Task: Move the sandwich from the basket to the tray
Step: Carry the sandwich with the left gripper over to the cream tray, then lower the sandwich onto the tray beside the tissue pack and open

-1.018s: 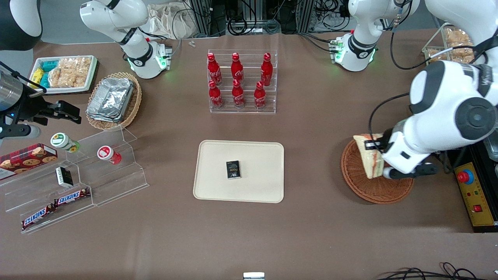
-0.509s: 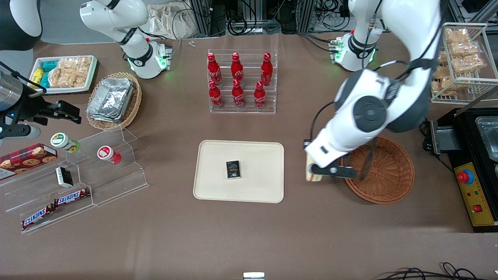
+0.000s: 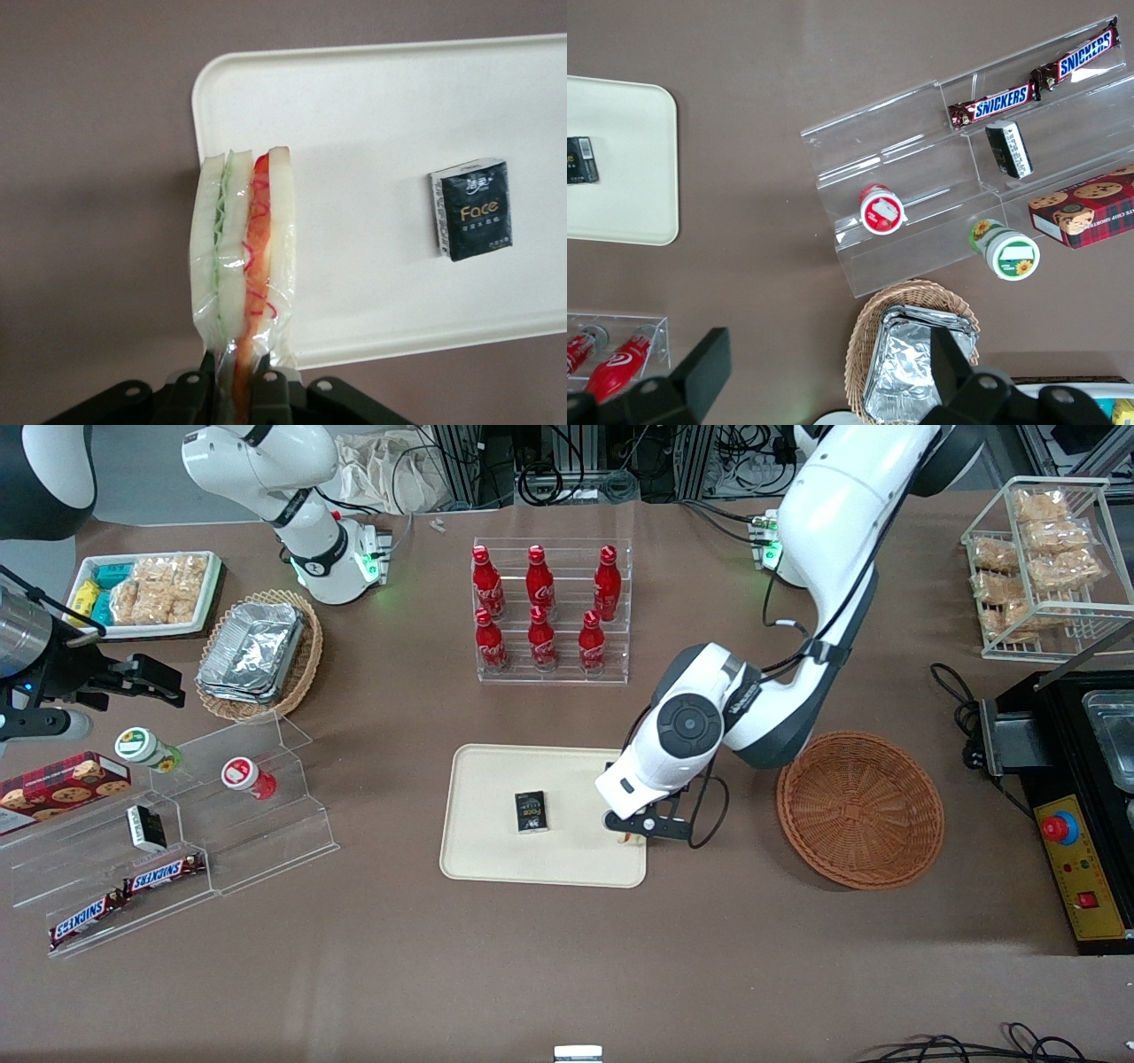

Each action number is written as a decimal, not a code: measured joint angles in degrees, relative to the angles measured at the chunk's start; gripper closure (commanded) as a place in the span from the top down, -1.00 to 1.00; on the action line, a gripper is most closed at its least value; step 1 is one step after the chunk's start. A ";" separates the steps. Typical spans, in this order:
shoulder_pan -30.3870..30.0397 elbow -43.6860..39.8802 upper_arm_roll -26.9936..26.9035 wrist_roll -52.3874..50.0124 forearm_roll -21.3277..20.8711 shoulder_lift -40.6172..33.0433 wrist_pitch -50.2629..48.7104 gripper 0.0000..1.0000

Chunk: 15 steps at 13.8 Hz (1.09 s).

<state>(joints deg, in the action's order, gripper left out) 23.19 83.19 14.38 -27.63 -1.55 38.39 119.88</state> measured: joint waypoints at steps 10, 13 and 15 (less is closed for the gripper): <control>-0.24 -0.57 -0.43 -1.54 0.01 6.04 7.68 1.00; -0.38 -1.53 -0.49 -2.37 0.01 5.49 3.24 0.99; -0.68 -2.43 -1.10 -2.44 0.01 3.92 -1.63 0.99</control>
<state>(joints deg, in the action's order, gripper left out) 22.51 80.76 13.28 -30.07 -1.54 42.31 118.25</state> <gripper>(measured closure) 0.000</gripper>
